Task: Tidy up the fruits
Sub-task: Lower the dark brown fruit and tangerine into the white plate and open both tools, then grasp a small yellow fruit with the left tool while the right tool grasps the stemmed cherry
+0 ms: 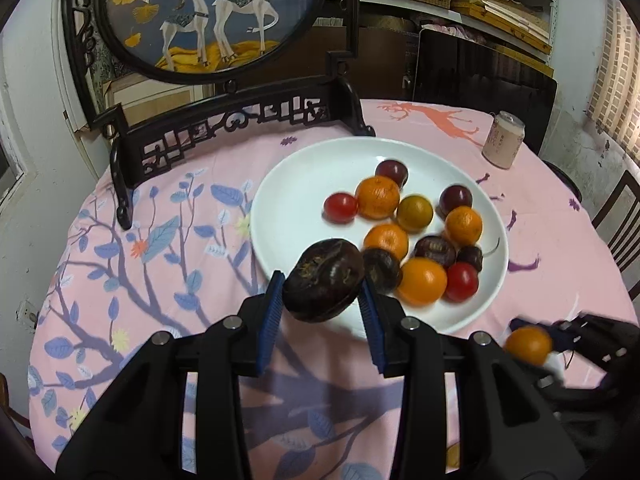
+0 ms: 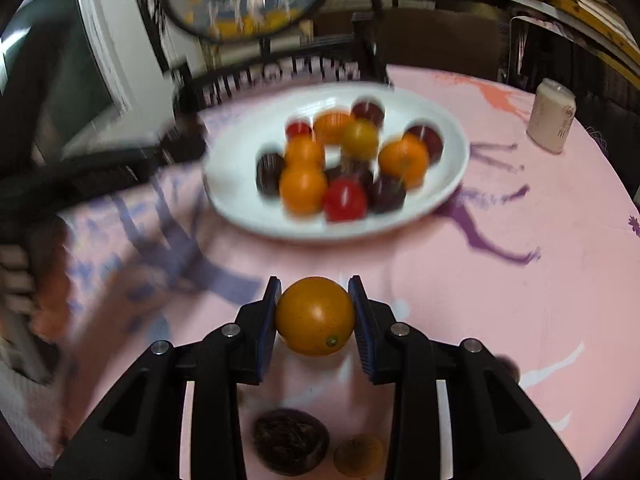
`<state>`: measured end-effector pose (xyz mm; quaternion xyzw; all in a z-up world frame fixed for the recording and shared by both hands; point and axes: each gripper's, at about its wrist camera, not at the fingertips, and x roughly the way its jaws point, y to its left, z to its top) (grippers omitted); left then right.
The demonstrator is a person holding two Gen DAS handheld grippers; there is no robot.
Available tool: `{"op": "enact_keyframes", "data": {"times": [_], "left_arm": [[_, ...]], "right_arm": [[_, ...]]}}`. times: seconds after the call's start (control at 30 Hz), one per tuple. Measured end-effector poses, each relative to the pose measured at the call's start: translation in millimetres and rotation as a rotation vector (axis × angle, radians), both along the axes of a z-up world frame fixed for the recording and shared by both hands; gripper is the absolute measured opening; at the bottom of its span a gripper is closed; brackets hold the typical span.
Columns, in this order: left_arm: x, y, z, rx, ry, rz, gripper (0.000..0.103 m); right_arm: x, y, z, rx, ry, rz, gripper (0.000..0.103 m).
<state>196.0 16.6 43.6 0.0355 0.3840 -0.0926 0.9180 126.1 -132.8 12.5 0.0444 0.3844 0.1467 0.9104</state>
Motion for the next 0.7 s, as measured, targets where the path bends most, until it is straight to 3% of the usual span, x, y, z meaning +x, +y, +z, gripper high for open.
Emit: {"op": "enact_keyframes", "data": {"times": [0.1, 0.23, 0.3, 0.33, 0.5, 0.6, 0.7], "left_arm": [[15, -9, 1, 0.024, -0.004, -0.001, 0.038], [33, -11, -14, 0.002, 0.041, 0.010, 0.040], [35, -6, -21, 0.009, 0.038, 0.028, 0.049], [35, -5, -21, 0.019, 0.026, 0.039, 0.052], [25, 0, -8, 0.002, -0.022, 0.044, 0.069], [9, -2, -5, 0.050, -0.069, 0.042, 0.084], [-7, -3, -13, 0.092, -0.071, 0.038, 0.086]], "right_arm": [[22, -7, 25, 0.038, -0.055, -0.061, 0.035], [61, -6, 23, 0.078, -0.086, -0.129, 0.035], [69, -10, 16, 0.089, -0.096, -0.151, 0.054], [67, -12, 14, 0.076, -0.092, -0.152, 0.063], [42, -40, 27, 0.141, -0.123, -0.158, 0.064], [30, -46, 30, 0.152, -0.124, -0.167, 0.075], [14, -51, 27, 0.180, -0.100, -0.151, 0.079]]}}
